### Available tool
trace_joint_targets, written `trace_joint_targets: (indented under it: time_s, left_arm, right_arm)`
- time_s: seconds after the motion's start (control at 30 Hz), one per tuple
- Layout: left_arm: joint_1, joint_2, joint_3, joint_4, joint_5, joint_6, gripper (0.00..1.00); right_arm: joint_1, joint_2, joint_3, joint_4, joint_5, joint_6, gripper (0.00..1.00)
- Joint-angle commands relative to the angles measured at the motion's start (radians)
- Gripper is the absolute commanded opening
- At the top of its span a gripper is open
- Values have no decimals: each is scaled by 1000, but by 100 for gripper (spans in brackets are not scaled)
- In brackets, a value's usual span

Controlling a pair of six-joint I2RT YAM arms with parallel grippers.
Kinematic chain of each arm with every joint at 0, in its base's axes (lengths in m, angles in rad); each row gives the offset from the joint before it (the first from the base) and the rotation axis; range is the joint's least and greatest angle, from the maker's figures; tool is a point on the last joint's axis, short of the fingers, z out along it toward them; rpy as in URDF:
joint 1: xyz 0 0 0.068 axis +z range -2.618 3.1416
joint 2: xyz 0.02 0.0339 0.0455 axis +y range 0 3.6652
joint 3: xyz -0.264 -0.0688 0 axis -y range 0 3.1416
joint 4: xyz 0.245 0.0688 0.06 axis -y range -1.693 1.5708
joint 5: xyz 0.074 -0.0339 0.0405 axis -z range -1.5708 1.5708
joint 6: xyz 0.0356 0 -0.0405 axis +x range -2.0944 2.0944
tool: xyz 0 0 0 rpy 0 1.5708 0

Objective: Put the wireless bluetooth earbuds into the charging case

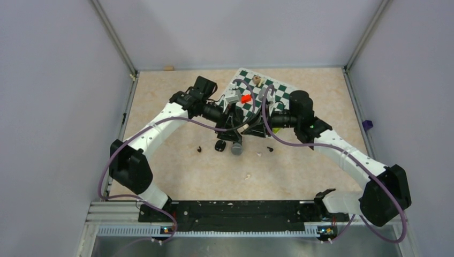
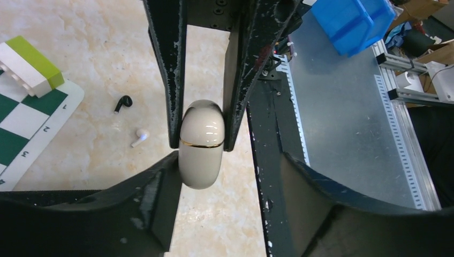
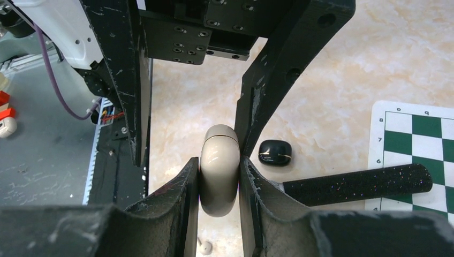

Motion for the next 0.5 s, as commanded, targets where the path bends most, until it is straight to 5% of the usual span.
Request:
trace_joint_targets:
  time_s: [0.0,0.47]
  left_arm:
    - [-14,4,-10,27,20,1,65]
    - [-21,8,-9,39,8,-12,36]
  right_arm:
    - [11,-2,-3,63,-5,-2,15]
    - [15,36,-6,81,-39,15,15]
